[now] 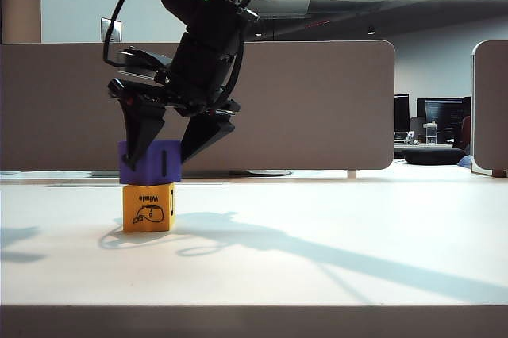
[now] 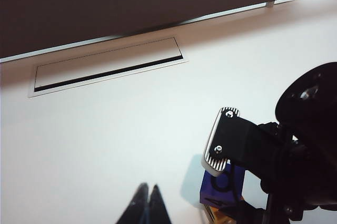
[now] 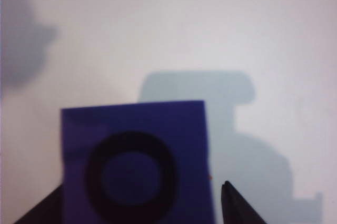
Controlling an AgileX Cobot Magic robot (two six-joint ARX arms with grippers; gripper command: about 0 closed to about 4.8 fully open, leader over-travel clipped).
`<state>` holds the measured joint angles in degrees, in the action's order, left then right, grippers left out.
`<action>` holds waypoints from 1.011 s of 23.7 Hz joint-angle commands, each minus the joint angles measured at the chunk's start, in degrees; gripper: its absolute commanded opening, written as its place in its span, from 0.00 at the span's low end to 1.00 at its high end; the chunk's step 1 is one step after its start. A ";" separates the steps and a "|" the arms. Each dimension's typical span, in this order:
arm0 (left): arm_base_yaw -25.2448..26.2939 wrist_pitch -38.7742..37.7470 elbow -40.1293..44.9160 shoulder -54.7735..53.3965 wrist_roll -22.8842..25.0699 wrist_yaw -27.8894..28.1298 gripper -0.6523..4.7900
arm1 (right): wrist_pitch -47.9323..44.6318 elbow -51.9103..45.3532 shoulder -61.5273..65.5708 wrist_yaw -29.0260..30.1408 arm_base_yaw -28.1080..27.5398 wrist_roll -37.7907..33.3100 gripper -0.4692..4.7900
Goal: Stack the letter block on the right onto the letter block on the left.
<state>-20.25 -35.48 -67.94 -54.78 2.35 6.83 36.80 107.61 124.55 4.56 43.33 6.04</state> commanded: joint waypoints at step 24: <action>-0.20 2.19 -0.09 0.22 0.22 -5.64 0.11 | 21.81 15.39 -19.58 1.53 -5.70 -4.07 0.07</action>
<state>-20.40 -34.06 -67.94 -54.78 2.35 2.48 55.72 122.89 106.74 6.09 38.44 2.13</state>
